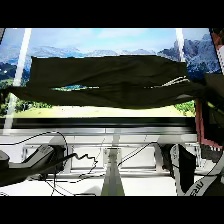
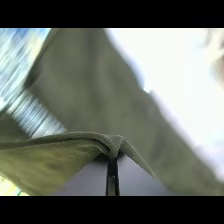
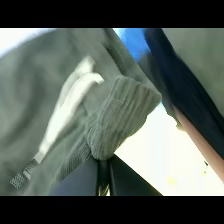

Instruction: Fold the clothes and pants, and hang the long-sleeved shirts on hangers.

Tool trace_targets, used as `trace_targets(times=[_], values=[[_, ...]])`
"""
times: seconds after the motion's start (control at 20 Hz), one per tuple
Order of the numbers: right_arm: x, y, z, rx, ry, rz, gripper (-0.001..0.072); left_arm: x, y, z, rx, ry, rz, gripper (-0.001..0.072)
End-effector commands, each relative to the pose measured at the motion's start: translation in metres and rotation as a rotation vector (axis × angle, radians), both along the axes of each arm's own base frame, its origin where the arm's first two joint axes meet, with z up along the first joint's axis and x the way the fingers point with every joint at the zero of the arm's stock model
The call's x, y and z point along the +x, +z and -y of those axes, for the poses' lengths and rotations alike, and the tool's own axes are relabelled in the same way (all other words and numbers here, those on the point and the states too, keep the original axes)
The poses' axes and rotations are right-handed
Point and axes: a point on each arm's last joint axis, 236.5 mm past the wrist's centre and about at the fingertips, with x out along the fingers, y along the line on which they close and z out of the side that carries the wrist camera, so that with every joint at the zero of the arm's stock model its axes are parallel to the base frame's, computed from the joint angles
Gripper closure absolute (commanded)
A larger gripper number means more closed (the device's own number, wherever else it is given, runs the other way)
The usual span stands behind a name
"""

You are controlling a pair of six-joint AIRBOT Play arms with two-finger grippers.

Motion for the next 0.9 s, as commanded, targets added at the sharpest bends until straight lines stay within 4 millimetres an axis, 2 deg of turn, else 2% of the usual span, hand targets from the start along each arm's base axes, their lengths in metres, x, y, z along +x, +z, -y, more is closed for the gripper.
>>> trace_targets(times=[0.0,0.1,0.25,0.4,0.65,0.85], values=[[0.012,0.049,-0.011,0.045,-0.009,0.147,0.0681,0.028,0.036,0.001,0.046,0.001,0.090,0.0692],[0.027,0.063,-0.010,0.034,-0.006,0.205,0.0683,0.050,0.042,-0.006,0.096,0.061,0.054,0.0693],[0.063,0.075,-0.014,0.022,0.004,0.268,0.0684,0.085,0.049,-0.015,0.249,0.122,0.011,0.0694],[0.113,0.054,-0.019,0.083,-0.009,0.257,0.0684,0.121,0.032,-0.015,0.256,0.149,-0.041,0.0694],[0.194,0.012,-0.001,0.237,-0.114,0.221,0.0684,0.178,-0.016,-0.017,0.151,0.118,-0.104,0.0693],[0.258,-0.024,-0.003,0.281,-0.111,0.184,0.0683,0.216,-0.052,-0.003,0.122,0.073,-0.137,0.0692]])
